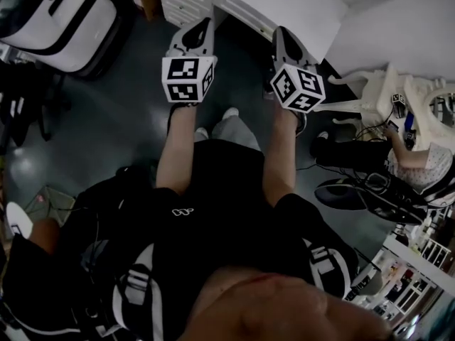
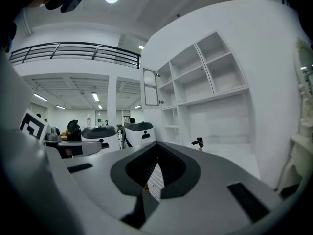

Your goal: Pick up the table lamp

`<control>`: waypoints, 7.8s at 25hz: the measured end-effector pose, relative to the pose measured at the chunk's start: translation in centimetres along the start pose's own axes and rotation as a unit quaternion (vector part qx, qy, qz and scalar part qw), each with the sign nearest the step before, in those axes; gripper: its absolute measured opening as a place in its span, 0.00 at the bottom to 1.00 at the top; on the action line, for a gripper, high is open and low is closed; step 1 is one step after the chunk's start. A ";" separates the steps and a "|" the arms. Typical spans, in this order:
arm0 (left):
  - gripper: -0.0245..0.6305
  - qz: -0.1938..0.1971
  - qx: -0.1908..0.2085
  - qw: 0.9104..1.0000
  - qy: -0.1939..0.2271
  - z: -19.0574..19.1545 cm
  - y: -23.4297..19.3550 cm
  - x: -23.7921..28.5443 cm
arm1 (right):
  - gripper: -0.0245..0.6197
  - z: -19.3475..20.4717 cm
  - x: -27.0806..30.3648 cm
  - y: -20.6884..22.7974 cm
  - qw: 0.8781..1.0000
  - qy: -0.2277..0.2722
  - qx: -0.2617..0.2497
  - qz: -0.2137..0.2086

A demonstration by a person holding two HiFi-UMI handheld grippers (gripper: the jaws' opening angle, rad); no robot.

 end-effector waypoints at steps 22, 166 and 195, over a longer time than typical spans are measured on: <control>0.05 0.021 0.003 0.997 -0.072 3.9 -0.2 15.9 | 0.07 4.4 9.4 11.2 0.998 -0.033 0.027 0.047; 0.05 0.099 0.010 0.967 -0.236 9.1 -14.3 69.0 | 0.21 17.9 55.0 34.6 0.982 -0.148 0.048 0.105; 0.05 0.196 0.036 0.971 -0.130 1.3 -5.0 70.4 | 0.20 6.7 49.0 36.3 0.983 -0.138 0.028 0.120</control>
Point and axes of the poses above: the fingertips, and each gripper's own axes: x forward along the fingers, y to its right, z out of its underside, the point moved 10 cm from there along -x, backward along the fingers, and after that the axes turned 7 degrees about -x, right-handed, at the moved point
